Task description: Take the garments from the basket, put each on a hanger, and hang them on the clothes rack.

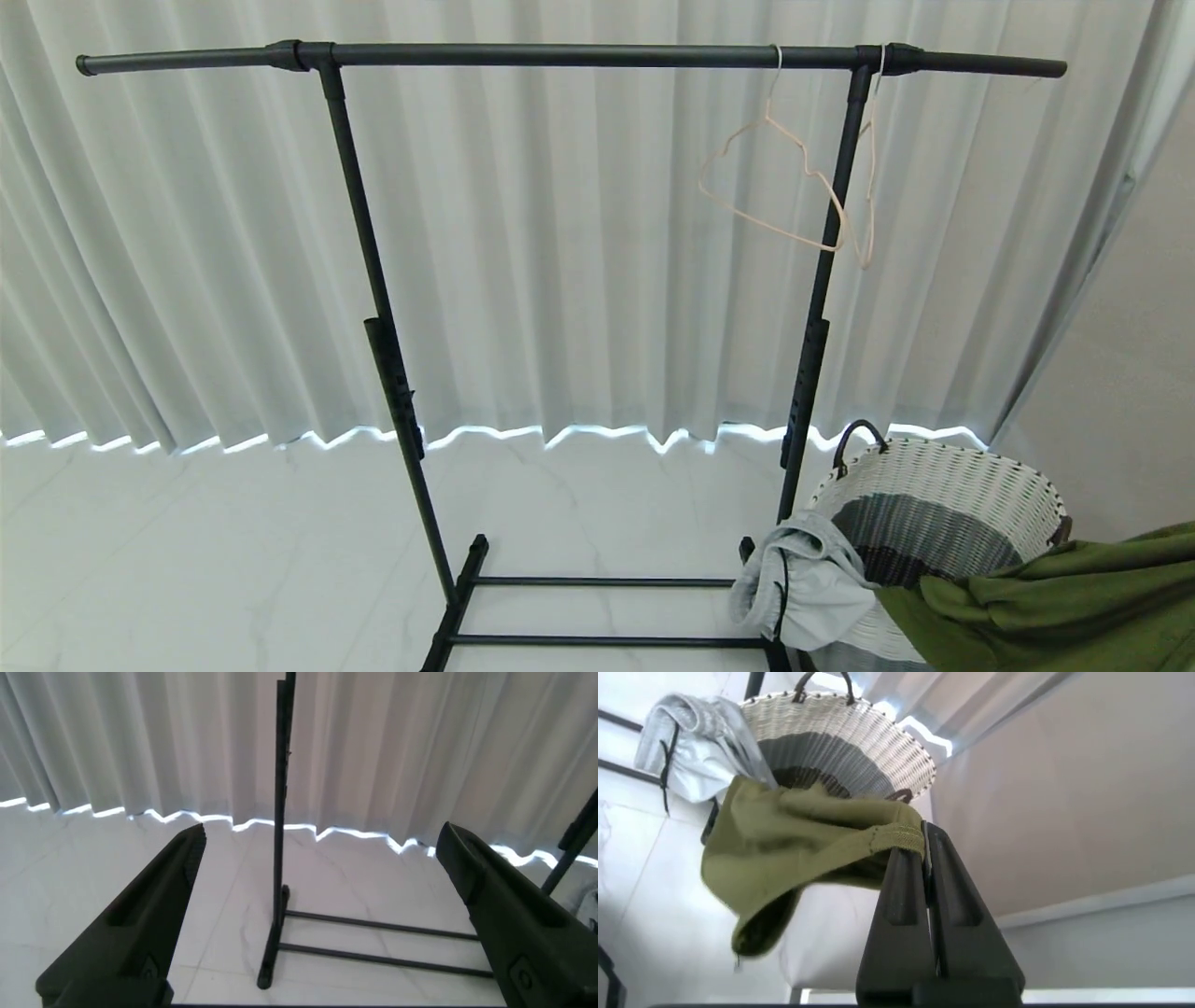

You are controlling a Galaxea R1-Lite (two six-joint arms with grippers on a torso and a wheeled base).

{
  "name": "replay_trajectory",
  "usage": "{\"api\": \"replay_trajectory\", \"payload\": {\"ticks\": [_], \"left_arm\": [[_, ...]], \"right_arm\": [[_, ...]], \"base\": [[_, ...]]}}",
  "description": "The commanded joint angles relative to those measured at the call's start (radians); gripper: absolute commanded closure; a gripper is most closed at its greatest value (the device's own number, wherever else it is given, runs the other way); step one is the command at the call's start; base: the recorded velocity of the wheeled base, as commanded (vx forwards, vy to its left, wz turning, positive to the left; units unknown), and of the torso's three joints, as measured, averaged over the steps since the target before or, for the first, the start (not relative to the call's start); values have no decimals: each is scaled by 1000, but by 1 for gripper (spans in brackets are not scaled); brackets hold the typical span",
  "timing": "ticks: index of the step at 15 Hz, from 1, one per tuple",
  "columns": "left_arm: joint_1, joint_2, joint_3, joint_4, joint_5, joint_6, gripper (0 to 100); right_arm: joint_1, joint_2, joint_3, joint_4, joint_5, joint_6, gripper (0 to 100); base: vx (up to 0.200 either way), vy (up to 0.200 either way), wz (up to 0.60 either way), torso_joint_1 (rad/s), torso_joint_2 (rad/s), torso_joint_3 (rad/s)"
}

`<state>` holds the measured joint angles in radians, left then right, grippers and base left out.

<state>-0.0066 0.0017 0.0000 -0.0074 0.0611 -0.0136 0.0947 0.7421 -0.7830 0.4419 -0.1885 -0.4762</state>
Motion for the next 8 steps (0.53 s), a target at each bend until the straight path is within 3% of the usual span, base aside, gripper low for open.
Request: {"api": "replay_trajectory", "payload": {"ticks": [1, 2, 8], "left_arm": [[0, 1, 0, 0, 0, 0, 0], [0, 1, 0, 0, 0, -2, 0], [0, 1, 0, 0, 0, 0, 0]], "right_arm": [[2, 3, -1, 0, 0, -2, 100], [0, 3, 1, 0, 0, -2, 100], [45, 13, 2, 0, 1, -7, 100]], "base": [[0, 0, 0, 0, 0, 0], [0, 0, 0, 0, 0, 0], [0, 200, 0, 5, -2, 2]]}}
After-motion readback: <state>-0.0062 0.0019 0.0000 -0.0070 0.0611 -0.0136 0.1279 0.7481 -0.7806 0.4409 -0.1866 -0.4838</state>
